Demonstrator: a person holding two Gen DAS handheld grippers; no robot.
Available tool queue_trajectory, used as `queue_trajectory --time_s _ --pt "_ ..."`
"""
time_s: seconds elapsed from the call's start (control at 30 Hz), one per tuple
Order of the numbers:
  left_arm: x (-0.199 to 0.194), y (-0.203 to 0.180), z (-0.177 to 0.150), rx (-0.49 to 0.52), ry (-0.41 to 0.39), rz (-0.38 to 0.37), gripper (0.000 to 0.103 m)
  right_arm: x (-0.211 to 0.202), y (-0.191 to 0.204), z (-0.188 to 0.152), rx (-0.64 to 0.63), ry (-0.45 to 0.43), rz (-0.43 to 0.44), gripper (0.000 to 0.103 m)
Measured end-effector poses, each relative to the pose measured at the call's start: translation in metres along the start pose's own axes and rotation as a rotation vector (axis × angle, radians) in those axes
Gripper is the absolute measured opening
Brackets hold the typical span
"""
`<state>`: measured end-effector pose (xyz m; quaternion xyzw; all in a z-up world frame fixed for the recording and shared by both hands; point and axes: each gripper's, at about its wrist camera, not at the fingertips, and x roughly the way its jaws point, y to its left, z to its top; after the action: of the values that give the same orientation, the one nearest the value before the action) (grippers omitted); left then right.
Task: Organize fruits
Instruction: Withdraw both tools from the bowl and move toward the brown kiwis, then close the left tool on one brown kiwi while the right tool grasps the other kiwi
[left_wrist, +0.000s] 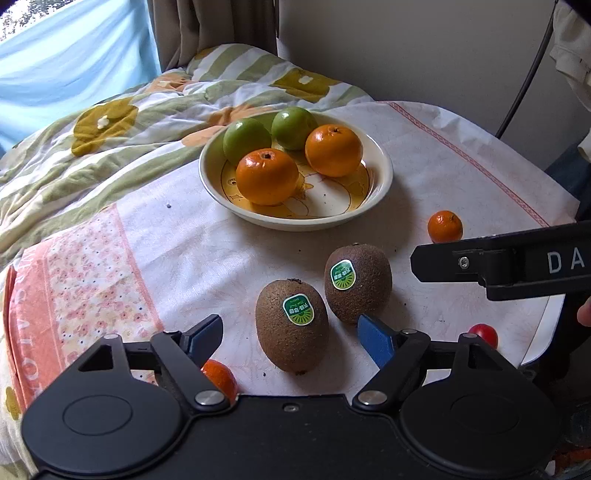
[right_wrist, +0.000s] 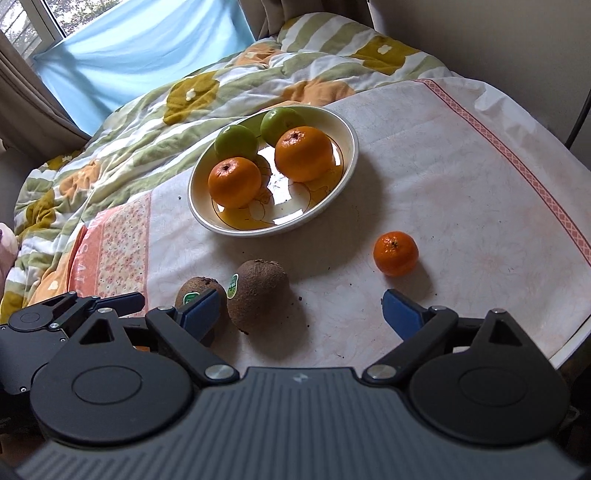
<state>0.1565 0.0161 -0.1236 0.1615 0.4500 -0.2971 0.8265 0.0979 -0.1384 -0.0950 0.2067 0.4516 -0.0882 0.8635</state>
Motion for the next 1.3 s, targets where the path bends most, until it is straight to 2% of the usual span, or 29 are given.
queue_trajectory --time_s 0.23,0.3,0.43,0.5,0.87,1.23,1.3 --pt "0.022 0.006 0.0 0.04 0.043 -0.042 0.075 0.02 0.002 0.0 0.045 0.016 -0.005 0.103" --pt "0.027 0.006 0.0 0.044 0.053 -0.052 0.068 0.025 0.003 0.0 0.05 0.021 -0.003 0.103" --pt "0.033 0.006 0.002 0.055 0.067 -0.064 0.062 0.031 0.006 -0.001 0.063 0.029 0.007 0.102" --pt "0.035 0.008 0.002 0.053 0.071 -0.071 0.055 0.034 0.007 -0.001 0.069 0.035 0.01 0.1" --pt "0.03 0.013 0.0 0.035 0.064 -0.071 0.054 0.042 0.014 0.001 0.069 0.048 0.035 0.097" --pt "0.018 0.015 -0.004 0.025 0.032 -0.048 0.054 0.063 0.024 0.002 0.067 0.08 0.046 0.082" --pt "0.017 0.016 -0.005 0.019 0.03 -0.046 0.054 0.067 0.025 0.001 0.066 0.089 0.048 0.076"
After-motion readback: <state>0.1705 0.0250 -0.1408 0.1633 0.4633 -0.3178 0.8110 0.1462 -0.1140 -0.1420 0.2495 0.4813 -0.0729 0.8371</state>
